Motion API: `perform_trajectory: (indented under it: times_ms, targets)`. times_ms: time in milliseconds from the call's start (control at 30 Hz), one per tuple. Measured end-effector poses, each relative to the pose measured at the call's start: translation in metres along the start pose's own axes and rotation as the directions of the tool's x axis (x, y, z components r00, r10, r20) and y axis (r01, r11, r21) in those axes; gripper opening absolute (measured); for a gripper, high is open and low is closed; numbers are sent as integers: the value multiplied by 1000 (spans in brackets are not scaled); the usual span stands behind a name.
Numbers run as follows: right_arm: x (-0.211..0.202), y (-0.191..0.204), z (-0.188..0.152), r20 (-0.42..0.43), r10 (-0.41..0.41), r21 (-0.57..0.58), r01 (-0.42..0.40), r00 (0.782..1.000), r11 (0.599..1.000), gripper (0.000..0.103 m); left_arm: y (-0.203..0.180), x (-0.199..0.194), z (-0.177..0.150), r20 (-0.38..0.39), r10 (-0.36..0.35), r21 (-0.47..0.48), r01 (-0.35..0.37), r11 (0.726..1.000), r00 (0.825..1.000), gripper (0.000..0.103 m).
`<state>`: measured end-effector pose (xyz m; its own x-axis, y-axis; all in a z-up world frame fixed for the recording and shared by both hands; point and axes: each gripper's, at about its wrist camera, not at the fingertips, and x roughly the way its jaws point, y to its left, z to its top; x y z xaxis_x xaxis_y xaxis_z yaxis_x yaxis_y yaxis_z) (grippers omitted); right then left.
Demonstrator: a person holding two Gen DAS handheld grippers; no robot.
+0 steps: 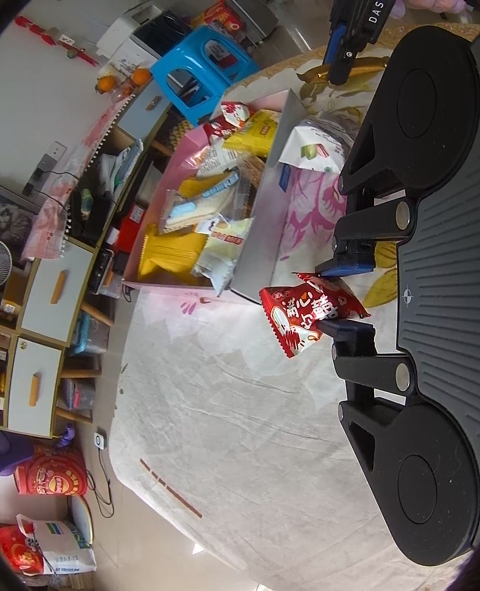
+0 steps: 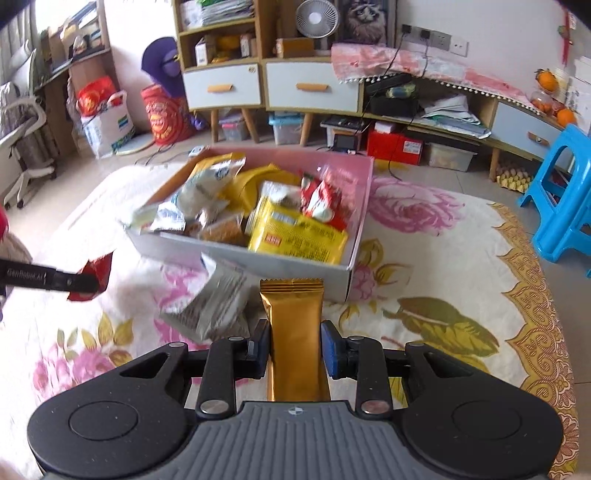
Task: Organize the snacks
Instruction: 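Carry both packets into the pink box and open both grippers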
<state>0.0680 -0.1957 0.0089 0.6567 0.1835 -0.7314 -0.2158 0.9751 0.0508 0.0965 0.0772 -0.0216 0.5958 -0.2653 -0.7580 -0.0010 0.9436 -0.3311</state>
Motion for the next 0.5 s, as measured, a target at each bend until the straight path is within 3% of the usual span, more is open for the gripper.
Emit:
perform_trajectory:
  times_ms: [500]
  targets:
    - [7, 3, 42, 83, 34, 138, -45, 996, 989, 20, -23, -11, 29, 105, -71, 1, 71, 997, 992, 20]
